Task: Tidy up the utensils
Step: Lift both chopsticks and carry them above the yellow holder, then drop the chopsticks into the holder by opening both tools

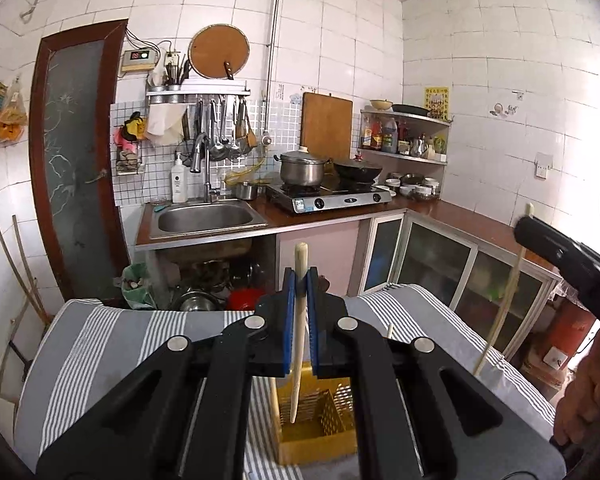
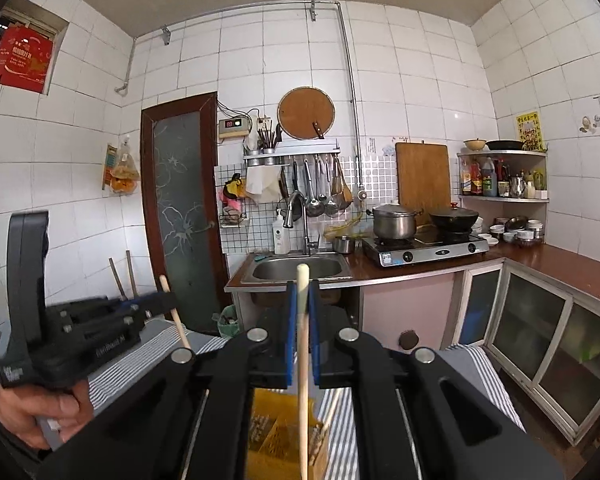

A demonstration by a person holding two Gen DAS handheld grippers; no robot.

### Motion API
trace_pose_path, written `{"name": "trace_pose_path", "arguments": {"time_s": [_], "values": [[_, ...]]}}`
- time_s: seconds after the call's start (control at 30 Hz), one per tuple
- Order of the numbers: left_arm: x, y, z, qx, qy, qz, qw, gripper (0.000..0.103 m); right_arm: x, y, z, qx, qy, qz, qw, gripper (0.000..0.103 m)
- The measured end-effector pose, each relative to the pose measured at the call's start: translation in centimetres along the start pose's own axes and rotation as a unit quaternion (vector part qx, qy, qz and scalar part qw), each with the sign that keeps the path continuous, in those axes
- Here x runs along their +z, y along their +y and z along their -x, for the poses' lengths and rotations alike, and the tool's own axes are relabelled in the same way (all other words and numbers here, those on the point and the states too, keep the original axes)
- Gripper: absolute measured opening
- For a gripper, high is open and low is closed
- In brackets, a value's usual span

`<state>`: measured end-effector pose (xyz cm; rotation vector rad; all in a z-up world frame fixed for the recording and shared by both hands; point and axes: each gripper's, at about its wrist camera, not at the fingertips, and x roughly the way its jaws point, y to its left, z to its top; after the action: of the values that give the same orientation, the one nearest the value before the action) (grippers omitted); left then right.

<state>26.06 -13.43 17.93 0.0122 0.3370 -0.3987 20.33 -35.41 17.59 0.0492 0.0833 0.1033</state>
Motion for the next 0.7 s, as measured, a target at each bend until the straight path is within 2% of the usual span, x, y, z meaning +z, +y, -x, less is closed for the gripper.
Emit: {"name": "trace_pose_path", "arguments": {"time_s": [0.17, 0.43, 0.47, 0.5, 0.53, 0.57, 0.6, 0.7], "values": [[-0.3, -0.1, -2.3, -0.003, 0.014, 0.001, 0.9999, 0.005, 0.2, -0.6, -3.5, 0.001, 0.001, -0.007, 1.000, 0.006], [-2.1, 0.8, -5.6, 0.001, 0.044, 0.008, 0.9990, 0.005, -3.0, -0.6, -8.0, 0.007, 0.034, -0.018, 0.999, 0.007], [-2.6, 0.9, -6.1, 0.001, 0.052, 0.009, 0.9986, 0.006, -3.7, -0.5, -8.8, 0.009, 0.047, -0.017, 0.999, 0.010], [-3.2, 1.1, -6.5, 0.000, 0.061, 0.009, 0.9981, 0.014, -4.3, -0.4, -9.2, 0.012, 0.059, -0.013, 0.998, 0.016], [-3.6, 1.4, -6.6, 0.000, 0.067, 0.007, 0.9977, 0.024, -4.9, -0.5, -9.5, 0.008, 0.069, -0.007, 0.998, 0.034], [-3.9, 1.9, -6.5, 0.003, 0.070, 0.004, 0.9975, 0.027, -5.2, -0.7, -9.4, 0.000, 0.068, -0.006, 0.998, 0.053], [-4.1, 2.4, -6.1, 0.007, 0.071, 0.006, 0.9975, 0.028, -5.3, -1.0, -8.9, -0.010, 0.060, -0.008, 0.998, 0.056], [-4.5, 4.3, -4.3, 0.022, 0.065, 0.007, 0.9976, 0.029, -5.3, -2.9, -6.8, -0.034, 0.051, -0.025, 0.998, 0.057]]}}
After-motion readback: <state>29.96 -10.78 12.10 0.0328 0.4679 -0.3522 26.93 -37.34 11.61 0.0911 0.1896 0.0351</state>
